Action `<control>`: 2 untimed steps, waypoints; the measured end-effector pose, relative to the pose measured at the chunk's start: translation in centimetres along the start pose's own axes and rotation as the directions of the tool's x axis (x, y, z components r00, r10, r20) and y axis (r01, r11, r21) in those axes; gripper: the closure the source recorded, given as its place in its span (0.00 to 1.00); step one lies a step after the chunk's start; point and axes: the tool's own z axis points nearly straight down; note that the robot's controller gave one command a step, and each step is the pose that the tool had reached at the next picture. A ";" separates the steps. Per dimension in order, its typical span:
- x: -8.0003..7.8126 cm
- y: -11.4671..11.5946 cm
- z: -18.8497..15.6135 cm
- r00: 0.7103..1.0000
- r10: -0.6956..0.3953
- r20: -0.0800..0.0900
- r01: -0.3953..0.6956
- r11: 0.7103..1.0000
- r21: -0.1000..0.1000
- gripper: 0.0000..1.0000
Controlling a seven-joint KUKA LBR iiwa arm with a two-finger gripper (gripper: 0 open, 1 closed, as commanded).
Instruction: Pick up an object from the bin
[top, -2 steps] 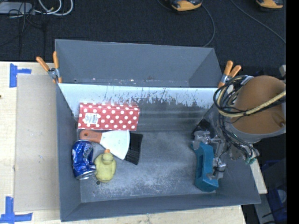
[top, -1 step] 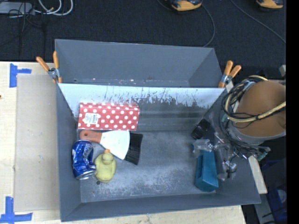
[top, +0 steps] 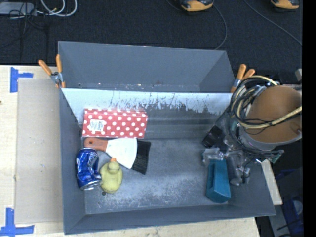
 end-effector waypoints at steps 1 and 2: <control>-0.4 0.8 2.5 0.970 -0.242 0.001 0.242 0.970 -0.009 0.00; -0.7 1.1 3.9 0.922 -0.388 0.008 0.388 0.922 -0.004 1.00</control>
Offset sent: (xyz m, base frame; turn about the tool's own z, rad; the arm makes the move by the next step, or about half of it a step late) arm -0.0046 0.0072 -0.0405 -0.4002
